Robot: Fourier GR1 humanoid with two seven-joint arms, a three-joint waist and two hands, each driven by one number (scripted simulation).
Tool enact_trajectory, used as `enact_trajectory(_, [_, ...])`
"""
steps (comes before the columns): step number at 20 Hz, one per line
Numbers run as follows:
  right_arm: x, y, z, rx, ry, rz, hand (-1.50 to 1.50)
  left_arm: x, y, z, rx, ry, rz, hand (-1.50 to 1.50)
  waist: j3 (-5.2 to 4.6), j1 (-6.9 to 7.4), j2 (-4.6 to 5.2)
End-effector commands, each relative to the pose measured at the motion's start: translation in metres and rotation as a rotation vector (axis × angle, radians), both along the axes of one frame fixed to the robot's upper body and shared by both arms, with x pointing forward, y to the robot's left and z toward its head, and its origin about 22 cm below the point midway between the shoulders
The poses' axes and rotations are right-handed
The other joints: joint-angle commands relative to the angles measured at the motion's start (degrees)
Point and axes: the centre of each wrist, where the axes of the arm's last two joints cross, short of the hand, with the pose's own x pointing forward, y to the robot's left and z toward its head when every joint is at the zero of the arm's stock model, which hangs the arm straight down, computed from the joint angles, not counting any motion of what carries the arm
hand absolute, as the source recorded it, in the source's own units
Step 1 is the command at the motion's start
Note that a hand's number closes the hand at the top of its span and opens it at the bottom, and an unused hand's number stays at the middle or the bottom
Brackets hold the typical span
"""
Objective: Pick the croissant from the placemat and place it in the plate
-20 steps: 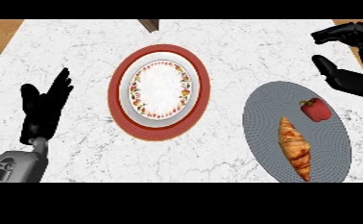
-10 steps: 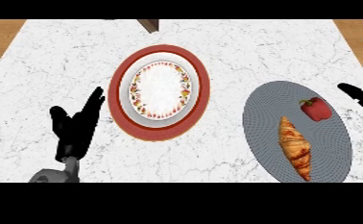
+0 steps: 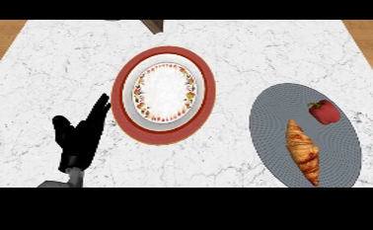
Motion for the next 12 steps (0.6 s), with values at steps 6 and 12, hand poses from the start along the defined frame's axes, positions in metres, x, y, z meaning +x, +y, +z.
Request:
enact_trajectory(6, [-0.026, 0.056, 0.001, -0.323, 0.252, -0.026, -1.5, -0.007, -0.02, -0.02, -0.036, 0.065, -0.026, 0.0, -0.27, 0.09, 0.4])
enact_trajectory(12, [-0.02, 0.088, -0.02, -0.418, 0.306, -0.081, -1.5, 0.003, -0.016, -0.012, -0.036, 0.079, -0.034, 0.0, -0.2, 1.04, 0.57])
